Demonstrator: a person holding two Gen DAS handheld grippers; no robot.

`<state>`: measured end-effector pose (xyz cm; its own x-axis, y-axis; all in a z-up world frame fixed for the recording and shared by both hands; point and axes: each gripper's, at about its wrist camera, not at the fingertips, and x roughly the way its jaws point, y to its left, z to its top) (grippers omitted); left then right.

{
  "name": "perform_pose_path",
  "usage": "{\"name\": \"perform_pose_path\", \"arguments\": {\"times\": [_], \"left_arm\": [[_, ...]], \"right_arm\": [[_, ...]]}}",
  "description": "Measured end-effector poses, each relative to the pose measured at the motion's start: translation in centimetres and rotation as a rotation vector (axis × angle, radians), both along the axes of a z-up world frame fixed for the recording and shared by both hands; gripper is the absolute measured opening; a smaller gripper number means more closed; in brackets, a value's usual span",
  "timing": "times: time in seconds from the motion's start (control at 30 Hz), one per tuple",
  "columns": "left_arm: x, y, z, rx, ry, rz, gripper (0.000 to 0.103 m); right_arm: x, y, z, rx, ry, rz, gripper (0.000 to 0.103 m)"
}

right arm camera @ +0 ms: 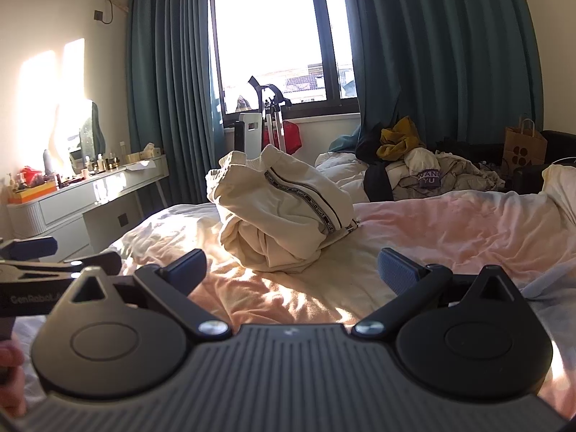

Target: Fold clothes

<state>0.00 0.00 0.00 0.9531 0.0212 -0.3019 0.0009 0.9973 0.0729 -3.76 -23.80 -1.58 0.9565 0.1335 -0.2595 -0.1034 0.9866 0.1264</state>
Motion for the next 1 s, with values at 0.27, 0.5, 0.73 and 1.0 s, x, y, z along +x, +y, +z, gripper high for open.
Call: {"name": "perform_pose_path", "arguments": {"times": [0.27,0.5,0.73,1.0], "left_arm": [[-0.2,-0.1,0.0,-0.002,-0.017,0.005,0.103],[-0.4,0.3,0.0,-0.001,-0.015,-0.002,0.103],[-0.2,0.6,-0.1,-0.018,-0.010,-0.004,0.103],[-0.1,0.7,-0.4,-0.020,-0.012,-0.003,0.103]], "right_arm": [[0.4,0.9,-0.3,-0.014,-0.015,-0.003,0.103],[-0.9,-0.2,0.0,0.008,-0.028,-0.006,0.103],[-0.6,-0.1,-0.5,0.035,-0.021,-0.002,0.103],[-0.4,-0.2,-0.6,0.039,-0.012,0.000,0.103]]}}
